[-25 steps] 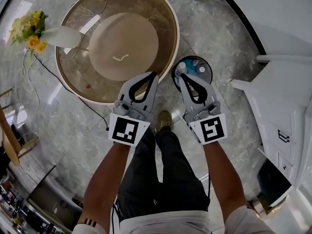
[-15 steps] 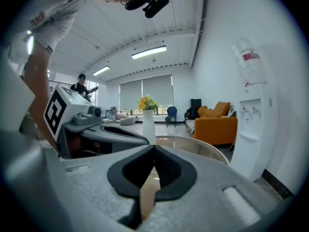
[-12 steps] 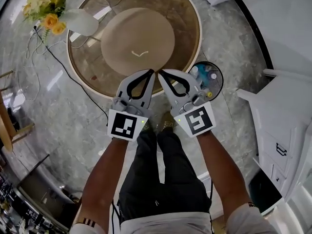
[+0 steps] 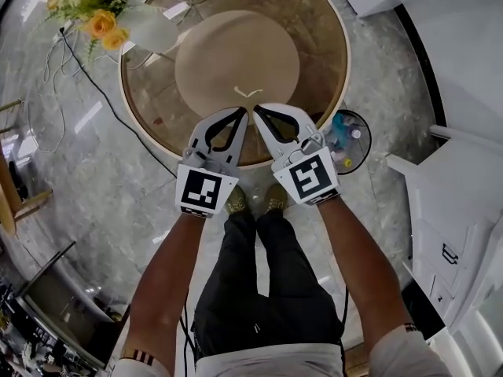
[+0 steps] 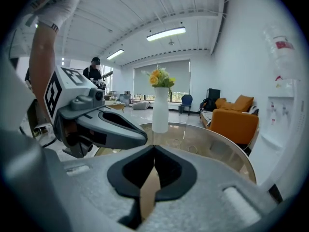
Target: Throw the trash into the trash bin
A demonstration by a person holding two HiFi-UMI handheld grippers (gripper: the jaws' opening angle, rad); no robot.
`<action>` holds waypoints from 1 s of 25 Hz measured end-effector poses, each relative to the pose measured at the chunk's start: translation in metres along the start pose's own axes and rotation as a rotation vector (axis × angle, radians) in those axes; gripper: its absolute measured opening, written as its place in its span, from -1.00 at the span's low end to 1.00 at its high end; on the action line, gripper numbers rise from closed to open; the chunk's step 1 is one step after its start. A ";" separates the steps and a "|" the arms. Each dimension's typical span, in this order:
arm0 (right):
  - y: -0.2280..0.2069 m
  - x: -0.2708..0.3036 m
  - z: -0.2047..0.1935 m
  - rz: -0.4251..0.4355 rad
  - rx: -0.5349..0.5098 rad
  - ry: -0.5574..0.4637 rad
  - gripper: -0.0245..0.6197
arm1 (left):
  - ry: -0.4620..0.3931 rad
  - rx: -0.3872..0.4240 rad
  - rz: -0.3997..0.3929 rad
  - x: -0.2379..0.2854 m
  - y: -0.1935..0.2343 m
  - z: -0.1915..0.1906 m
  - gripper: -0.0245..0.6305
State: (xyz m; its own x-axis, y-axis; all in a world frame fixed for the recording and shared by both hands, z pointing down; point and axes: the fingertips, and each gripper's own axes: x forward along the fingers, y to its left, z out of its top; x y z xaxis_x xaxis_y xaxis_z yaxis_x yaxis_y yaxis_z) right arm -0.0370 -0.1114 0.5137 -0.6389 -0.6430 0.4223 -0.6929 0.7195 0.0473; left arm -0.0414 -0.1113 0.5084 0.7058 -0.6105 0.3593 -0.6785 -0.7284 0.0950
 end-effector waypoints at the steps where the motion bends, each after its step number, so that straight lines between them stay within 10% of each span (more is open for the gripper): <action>1: 0.000 0.007 -0.004 0.009 -0.015 0.012 -0.91 | 0.006 -0.005 0.002 0.001 0.004 -0.003 -0.93; 13: 0.000 0.068 -0.063 0.082 -0.132 0.269 -0.54 | 0.033 -0.034 -0.007 0.006 0.037 -0.022 -0.93; 25: 0.006 0.088 -0.083 0.112 -0.183 0.367 -0.78 | 0.022 -0.065 -0.009 0.002 0.042 -0.026 -0.93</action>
State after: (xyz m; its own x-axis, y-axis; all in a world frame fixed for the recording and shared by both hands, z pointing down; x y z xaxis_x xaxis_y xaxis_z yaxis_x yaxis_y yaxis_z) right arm -0.0700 -0.1423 0.6262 -0.5224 -0.4458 0.7269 -0.5338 0.8358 0.1289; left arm -0.0740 -0.1350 0.5373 0.7078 -0.5968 0.3779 -0.6845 -0.7116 0.1585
